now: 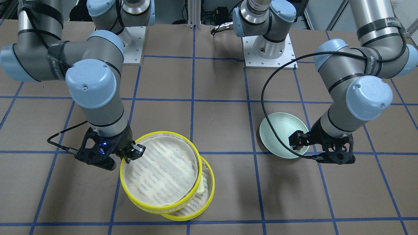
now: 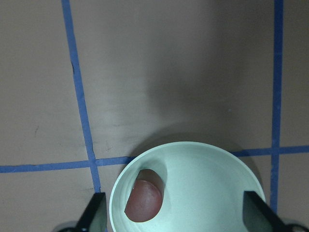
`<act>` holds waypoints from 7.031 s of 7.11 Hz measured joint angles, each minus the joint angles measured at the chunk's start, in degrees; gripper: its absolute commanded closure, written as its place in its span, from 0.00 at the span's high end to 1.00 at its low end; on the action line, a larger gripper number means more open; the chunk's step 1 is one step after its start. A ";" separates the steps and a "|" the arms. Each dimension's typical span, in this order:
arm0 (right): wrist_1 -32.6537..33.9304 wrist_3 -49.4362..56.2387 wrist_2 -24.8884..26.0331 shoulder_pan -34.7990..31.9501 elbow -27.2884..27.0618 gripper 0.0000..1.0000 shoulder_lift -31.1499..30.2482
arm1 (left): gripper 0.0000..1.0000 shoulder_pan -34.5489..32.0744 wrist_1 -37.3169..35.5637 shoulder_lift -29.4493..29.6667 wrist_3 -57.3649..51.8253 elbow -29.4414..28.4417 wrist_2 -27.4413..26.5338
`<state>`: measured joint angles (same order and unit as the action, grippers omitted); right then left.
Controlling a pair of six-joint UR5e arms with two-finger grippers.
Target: Stack buns with steamer
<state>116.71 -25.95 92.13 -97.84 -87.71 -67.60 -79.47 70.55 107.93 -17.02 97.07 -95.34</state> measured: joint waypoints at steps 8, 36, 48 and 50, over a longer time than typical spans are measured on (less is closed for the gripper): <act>2.12 -3.37 -1.79 -1.75 -0.82 0.00 3.30 | 0.90 3.67 -7.64 6.85 -14.86 7.22 -2.11; 5.86 -3.74 -1.82 -1.71 -1.89 0.65 5.03 | 0.00 -6.91 6.36 -3.08 28.16 -7.39 2.74; -19.51 16.23 -1.83 3.44 -0.50 1.00 -21.61 | 0.00 -12.37 -13.92 3.92 71.34 -7.83 35.17; -20.20 20.63 -2.91 5.24 -0.51 1.00 -21.92 | 0.23 -14.71 -19.59 6.97 71.51 -7.79 39.00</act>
<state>96.51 -5.32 89.22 -92.60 -88.21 -89.52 -94.18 50.96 114.90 54.49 89.28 -56.34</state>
